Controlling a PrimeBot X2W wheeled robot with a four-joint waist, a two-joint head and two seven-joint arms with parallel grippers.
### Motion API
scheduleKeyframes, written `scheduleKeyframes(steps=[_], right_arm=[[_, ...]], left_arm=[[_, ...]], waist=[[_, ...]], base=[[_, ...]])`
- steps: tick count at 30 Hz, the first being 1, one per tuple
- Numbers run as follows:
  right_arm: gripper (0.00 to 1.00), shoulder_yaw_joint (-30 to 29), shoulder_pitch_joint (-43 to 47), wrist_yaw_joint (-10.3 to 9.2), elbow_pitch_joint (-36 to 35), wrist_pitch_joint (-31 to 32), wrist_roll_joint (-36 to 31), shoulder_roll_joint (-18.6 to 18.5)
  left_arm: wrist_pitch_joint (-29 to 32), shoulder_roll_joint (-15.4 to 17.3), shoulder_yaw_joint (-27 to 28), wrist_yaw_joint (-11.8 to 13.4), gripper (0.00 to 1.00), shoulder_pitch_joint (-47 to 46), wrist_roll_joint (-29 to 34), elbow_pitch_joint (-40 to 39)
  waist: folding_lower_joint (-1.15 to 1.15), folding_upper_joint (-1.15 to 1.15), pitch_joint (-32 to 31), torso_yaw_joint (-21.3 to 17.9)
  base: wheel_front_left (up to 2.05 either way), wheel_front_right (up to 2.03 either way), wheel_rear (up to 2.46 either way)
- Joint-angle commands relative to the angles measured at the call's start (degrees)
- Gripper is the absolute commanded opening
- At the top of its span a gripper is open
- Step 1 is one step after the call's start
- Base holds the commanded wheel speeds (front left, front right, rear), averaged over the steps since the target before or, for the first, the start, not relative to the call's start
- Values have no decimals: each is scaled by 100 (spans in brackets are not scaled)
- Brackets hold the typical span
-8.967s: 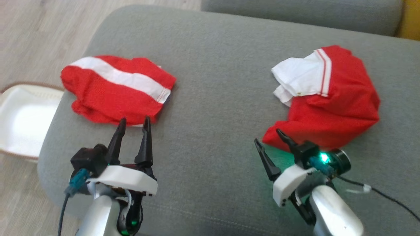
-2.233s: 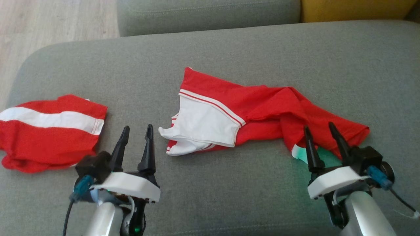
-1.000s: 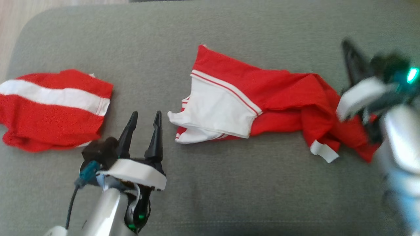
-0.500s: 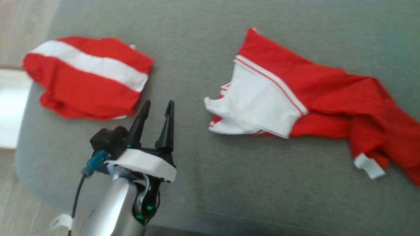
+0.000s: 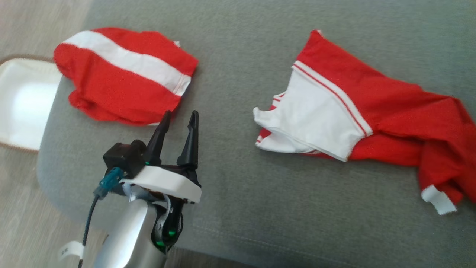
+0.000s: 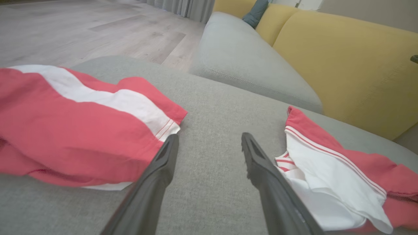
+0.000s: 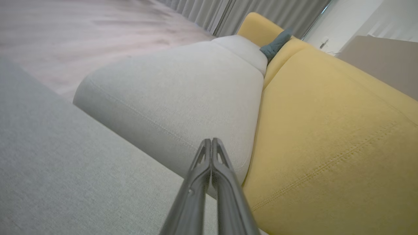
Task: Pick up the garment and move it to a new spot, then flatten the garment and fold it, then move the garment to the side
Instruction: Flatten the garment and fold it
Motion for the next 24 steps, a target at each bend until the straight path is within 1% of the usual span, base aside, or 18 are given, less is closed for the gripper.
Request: scheduleKeyframes(steps=[1, 2, 3, 8, 12, 16, 19, 21, 22, 24], right_arm=[[0, -135, 122, -4, -31, -226, 55, 44], [38, -196, 165, -4, 24, -369, 62, 136], [100, -298, 208, -4, 78, -526, 92, 240], [100, -735, 568, -4, 163, -1259, 291, 853], [100, -1095, 1081, -4, -101, -1581, 493, 1362], [100, -1501, 1833, -4, -724, -1671, 640, 1807], [100, -1849, 2487, -4, -1336, -1682, 630, 2107], [100, -2082, 2947, -4, -1806, -1684, 556, 2325], [100, -2242, 3396, -4, -2259, -1685, 404, 2529], [100, -2367, 3807, -4, -2653, -1685, 233, 2724]], left_arm=[[-70, 58, 251, -1, 100, -135, 76, -182], [-70, 58, 284, -9, 100, -139, 103, -192], [-70, 58, 324, -15, 100, -137, 121, -208], [-70, 58, 521, -53, 100, -69, 230, -329], [-70, 58, 699, -72, 100, 58, 262, -484], [-70, 58, 849, -79, 100, 209, 256, -699], [-70, 58, 938, -88, 100, 306, 244, -859], [-70, 58, 991, -94, 100, 366, 243, -961], [-70, 58, 1045, -107, 100, 423, 255, -1053], [-70, 58, 1089, -118, 100, 476, 285, -1118]], waist=[[0, 0, -143, -164], [0, 0, -198, -229], [0, 0, -259, -303], [0, 0, -611, -722], [0, 0, -915, -1077], [0, 0, -1155, -1398], [0, 0, -1284, -1593], [0, 0, -1340, -1709], [0, 0, -1390, -1820], [0, 0, -1411, -1910]], base=[[0, 0, 0], [0, 0, 0], [0, 0, 0], [0, 0, 0], [0, 0, 0], [0, 0, 0], [0, 0, 0], [0, 0, 0], [0, 0, 0], [0, 0, 0]])
